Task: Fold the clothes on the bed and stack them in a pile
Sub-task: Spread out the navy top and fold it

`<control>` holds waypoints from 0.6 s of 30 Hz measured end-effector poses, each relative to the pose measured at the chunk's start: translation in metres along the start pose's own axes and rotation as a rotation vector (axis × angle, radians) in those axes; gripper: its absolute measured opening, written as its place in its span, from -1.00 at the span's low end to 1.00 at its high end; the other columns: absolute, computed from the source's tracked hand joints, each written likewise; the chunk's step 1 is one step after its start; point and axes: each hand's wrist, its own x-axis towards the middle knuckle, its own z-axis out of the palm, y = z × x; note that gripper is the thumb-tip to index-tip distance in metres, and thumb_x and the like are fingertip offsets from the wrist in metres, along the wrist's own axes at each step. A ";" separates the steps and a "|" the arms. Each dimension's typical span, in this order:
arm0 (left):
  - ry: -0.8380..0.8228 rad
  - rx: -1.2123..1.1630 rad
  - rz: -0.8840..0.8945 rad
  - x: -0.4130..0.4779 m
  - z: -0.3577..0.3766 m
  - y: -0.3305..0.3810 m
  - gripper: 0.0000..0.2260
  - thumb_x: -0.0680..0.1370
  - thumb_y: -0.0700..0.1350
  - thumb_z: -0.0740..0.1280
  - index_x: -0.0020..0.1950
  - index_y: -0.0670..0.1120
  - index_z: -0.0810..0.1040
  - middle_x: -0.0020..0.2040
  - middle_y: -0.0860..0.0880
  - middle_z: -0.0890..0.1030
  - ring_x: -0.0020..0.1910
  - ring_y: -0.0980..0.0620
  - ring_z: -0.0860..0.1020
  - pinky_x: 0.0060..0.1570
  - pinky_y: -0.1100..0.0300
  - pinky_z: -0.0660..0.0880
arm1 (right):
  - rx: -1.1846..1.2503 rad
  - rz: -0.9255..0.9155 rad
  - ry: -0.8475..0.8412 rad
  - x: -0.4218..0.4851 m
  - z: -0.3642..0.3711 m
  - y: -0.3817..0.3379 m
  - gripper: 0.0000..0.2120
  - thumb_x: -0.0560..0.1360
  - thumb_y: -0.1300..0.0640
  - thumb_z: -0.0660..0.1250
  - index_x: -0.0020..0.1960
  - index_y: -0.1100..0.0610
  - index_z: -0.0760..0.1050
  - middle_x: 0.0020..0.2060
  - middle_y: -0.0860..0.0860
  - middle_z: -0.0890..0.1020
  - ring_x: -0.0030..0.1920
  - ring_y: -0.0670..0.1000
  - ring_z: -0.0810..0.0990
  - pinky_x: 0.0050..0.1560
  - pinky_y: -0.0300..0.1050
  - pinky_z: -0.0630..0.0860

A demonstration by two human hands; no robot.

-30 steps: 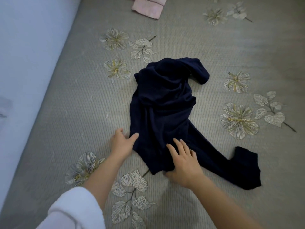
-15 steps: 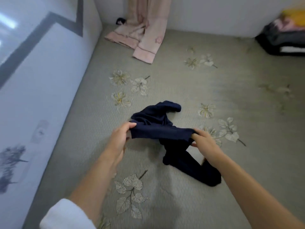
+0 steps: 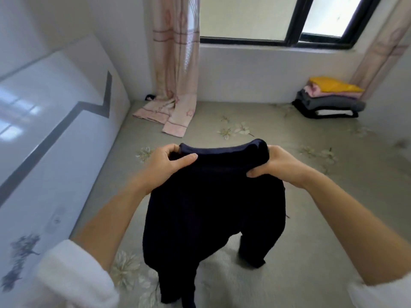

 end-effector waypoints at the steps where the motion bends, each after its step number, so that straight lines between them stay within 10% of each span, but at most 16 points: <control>1: -0.070 0.073 -0.032 -0.002 -0.002 0.010 -0.56 0.27 0.17 0.56 0.05 0.05 0.56 -0.06 0.04 0.65 -0.12 0.10 0.64 -0.16 0.30 0.51 | -0.087 -0.006 -0.013 -0.005 -0.014 0.001 -0.69 0.28 0.39 0.48 -0.01 0.16 0.60 -0.15 0.06 0.71 -0.12 0.04 0.69 -0.13 -0.17 0.62; 5: -0.273 0.390 -0.181 -0.007 0.012 0.044 -0.38 0.27 -0.07 0.60 0.22 0.16 0.38 0.05 0.04 0.60 -0.06 0.04 0.63 -0.08 0.20 0.54 | -0.645 -0.016 -0.021 -0.016 -0.064 0.015 -0.80 0.27 0.34 0.40 -0.16 0.15 0.49 -0.25 0.07 0.60 -0.19 0.12 0.60 -0.29 -0.09 0.50; 9: -0.273 0.642 -0.236 -0.008 0.049 0.061 -0.86 0.37 -0.01 0.51 -0.11 0.07 0.64 -0.18 0.09 0.66 -0.19 0.09 0.63 -0.27 0.30 0.45 | -1.027 -0.050 -0.002 -0.026 -0.099 0.043 -0.86 0.42 0.20 0.29 -0.31 0.11 0.42 -0.36 0.04 0.53 -0.32 0.07 0.51 -0.39 -0.14 0.36; 18: -0.236 0.709 -0.488 -0.021 0.064 0.076 -0.92 0.39 -0.19 0.46 -0.32 -0.12 0.65 -0.34 -0.01 0.66 -0.32 0.02 0.63 -0.31 0.25 0.46 | 0.004 -0.049 -0.338 -0.051 -0.173 0.076 -0.80 0.53 0.04 0.32 0.05 0.10 0.65 -0.06 0.09 0.71 -0.09 0.07 0.70 -0.17 -0.19 0.59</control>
